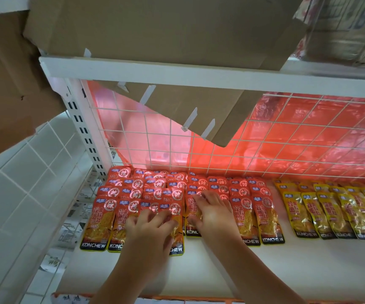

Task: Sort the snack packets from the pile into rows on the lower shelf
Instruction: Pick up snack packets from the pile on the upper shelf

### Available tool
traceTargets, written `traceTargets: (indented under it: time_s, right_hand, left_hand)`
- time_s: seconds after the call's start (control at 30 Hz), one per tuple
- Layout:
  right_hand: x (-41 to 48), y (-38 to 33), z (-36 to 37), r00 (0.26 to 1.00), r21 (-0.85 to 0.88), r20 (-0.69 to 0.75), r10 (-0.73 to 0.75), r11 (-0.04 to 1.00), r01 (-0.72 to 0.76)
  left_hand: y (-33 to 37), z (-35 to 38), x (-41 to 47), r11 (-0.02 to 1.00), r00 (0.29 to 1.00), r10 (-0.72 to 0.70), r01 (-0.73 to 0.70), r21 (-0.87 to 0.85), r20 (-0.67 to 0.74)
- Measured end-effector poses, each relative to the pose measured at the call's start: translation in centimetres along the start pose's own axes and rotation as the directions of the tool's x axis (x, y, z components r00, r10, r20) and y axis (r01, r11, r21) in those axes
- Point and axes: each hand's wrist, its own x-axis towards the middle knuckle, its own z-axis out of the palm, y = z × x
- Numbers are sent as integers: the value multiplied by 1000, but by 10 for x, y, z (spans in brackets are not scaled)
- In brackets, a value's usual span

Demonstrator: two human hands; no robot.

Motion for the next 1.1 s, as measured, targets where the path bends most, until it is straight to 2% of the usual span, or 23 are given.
traceTargets:
  time_s: [0.3,0.57,0.77,0.93,1.03,1.1]
  right_hand:
    - [-12,2,-5,994,35,-108,-21,999,24]
    - [-25,6,-16,983,76,-184,25,997,-11]
    - [-30,9,-51,964,105,-265,-6,994,36]
    - [-46,21,-102,925,236,-378,-43,962,141]
    - [-71,39,-147,888,305,-459,-44,930,204]
    - [-89,51,-176,834,334,-548,-62,898,286]
  left_hand:
    - [2,0,1,1000,1000,1,-1,12,0]
    - [9,-3,8,1000,1000,7,-7,1,3]
    - [22,-33,27,989,990,53,-70,-131,-128]
    - [55,-77,51,957,970,85,-143,-254,-228]
    - [96,-112,65,914,939,127,-236,-331,-321]
    - [124,-135,72,868,902,153,-318,-382,-403]
